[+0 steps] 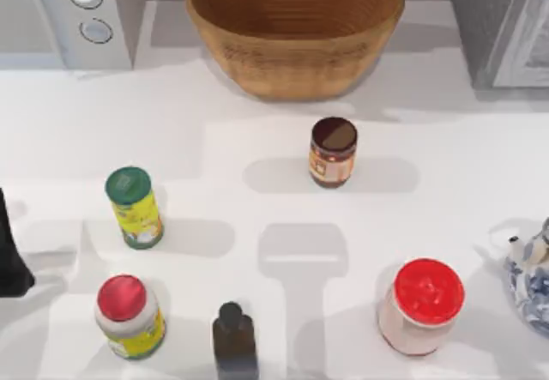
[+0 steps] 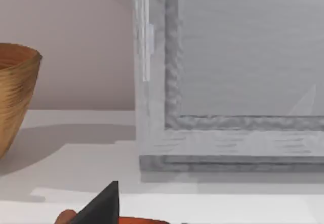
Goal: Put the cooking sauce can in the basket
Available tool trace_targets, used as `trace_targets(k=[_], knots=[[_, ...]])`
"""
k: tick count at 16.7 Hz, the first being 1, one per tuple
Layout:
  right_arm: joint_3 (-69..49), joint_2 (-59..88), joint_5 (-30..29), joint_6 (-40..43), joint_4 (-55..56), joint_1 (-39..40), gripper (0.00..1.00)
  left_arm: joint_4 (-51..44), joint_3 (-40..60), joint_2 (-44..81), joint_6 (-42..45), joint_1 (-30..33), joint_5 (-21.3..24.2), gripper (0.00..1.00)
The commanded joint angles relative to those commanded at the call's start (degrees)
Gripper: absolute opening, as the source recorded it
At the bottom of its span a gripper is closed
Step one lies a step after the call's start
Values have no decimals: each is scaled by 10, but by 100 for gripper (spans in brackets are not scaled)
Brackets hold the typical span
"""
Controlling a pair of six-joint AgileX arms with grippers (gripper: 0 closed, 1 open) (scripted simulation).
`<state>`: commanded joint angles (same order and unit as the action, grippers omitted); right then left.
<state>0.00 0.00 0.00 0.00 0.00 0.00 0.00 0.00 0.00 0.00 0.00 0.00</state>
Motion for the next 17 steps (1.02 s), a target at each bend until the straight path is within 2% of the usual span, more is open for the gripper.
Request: trace_targets(k=[3,7,11,17], knots=[[0,0,0,0,0,0,100,2,4,6,2,2,4,100],[0,0,0,0,0,0,100,23,55,89,28,20,54,100],[0,0,0,0,0,0,100,61,153,264,76,49,142,100],[0,0,0,0,0,0,100,133,343,633,170,104,310,100]])
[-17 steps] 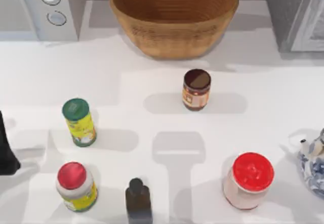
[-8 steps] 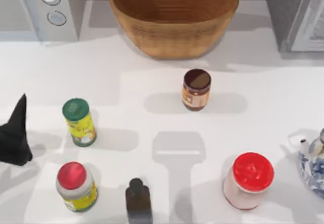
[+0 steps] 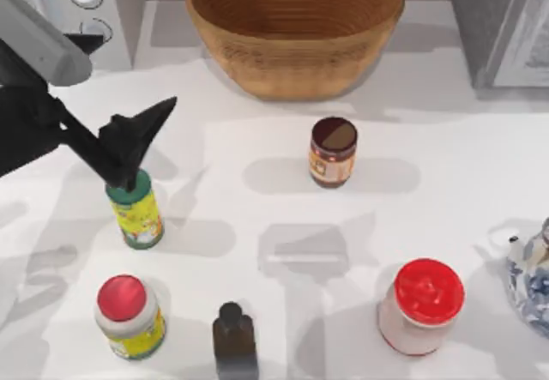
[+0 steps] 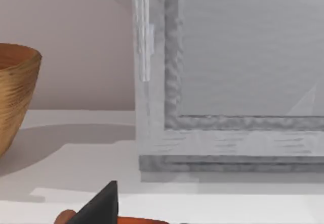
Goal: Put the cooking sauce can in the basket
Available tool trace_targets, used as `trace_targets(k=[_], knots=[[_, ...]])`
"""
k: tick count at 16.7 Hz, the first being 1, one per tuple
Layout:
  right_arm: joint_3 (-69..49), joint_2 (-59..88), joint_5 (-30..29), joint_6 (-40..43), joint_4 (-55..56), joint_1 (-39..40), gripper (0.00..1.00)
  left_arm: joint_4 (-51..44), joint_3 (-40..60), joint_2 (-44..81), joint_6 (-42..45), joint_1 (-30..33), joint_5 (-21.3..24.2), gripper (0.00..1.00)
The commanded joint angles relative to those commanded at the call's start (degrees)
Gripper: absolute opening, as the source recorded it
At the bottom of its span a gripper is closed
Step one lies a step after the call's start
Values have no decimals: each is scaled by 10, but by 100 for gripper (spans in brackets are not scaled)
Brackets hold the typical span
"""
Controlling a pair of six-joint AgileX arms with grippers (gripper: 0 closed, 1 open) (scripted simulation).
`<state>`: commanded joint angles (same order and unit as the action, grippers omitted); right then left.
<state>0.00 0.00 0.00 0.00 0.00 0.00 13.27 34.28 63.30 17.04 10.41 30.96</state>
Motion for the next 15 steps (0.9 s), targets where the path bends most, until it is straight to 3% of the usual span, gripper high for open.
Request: trace_targets(k=[9,15], knots=[[0,0,0,0,0,0,100,96,255,523,123,77,230,100],[0,0,0,0,0,0,100,129,327,663,158,87,290,100]])
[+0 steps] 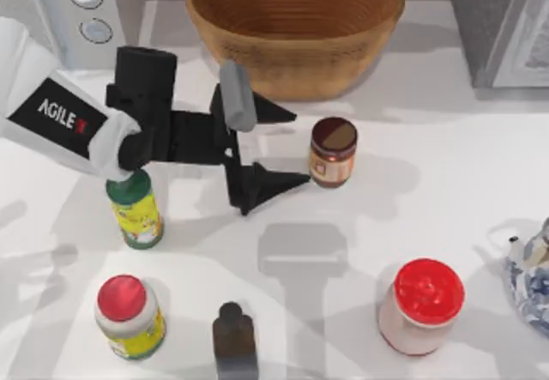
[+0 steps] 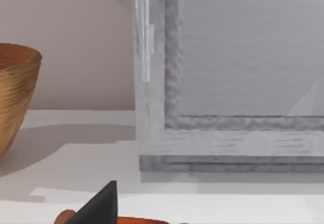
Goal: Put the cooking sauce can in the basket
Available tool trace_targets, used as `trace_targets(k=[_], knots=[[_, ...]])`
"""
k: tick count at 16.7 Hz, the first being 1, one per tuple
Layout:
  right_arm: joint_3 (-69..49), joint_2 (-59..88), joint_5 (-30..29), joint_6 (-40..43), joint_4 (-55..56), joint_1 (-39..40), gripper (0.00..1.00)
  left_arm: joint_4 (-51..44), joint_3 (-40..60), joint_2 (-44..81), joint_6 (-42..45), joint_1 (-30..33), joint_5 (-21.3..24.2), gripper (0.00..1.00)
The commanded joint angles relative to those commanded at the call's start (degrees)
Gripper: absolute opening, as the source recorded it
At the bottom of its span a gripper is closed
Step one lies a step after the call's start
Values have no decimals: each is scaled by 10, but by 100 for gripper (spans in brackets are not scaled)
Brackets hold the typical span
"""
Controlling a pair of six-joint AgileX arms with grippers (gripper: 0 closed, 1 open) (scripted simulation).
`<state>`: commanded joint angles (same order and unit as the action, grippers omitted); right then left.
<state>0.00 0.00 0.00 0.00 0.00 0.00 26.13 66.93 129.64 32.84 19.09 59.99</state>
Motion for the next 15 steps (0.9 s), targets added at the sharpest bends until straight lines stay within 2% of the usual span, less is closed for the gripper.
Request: trace_targets(k=[8,15], knots=[[0,0,0,0,0,0,100,1,7,-1,-9,6,-4,100],[0,0,0,0,0,0,100,32,49,32,-61,66,-52,100]])
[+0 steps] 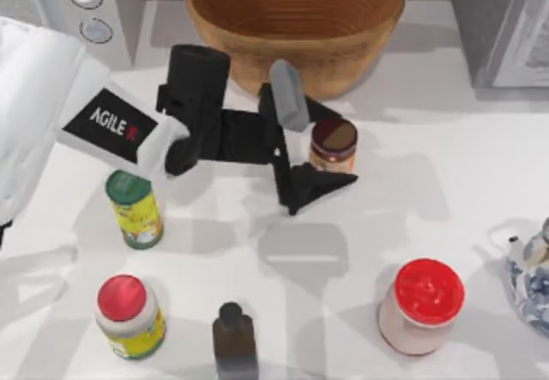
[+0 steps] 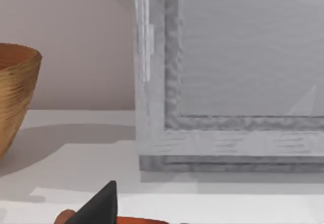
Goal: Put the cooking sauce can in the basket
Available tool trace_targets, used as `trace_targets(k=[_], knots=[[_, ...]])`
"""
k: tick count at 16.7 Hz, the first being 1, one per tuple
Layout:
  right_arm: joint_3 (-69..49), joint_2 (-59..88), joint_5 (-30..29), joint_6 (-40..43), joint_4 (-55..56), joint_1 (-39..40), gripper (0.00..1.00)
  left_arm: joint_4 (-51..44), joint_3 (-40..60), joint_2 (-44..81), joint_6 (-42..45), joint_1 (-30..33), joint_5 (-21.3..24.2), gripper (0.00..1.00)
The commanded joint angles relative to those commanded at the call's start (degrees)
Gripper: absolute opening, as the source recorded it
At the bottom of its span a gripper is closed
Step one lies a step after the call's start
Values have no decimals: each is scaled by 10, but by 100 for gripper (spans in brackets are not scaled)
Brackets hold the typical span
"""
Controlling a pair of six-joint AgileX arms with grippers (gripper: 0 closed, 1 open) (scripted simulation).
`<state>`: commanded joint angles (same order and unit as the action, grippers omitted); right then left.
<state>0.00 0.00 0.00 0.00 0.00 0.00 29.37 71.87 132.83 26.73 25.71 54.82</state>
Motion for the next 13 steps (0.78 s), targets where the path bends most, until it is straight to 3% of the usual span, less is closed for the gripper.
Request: trace_targets(k=[9,13], knots=[[0,0,0,0,0,0,100,32,39,56,-16,12,-12,100],[0,0,0,0,0,0,100,32,39,56,-16,12,-12,70]])
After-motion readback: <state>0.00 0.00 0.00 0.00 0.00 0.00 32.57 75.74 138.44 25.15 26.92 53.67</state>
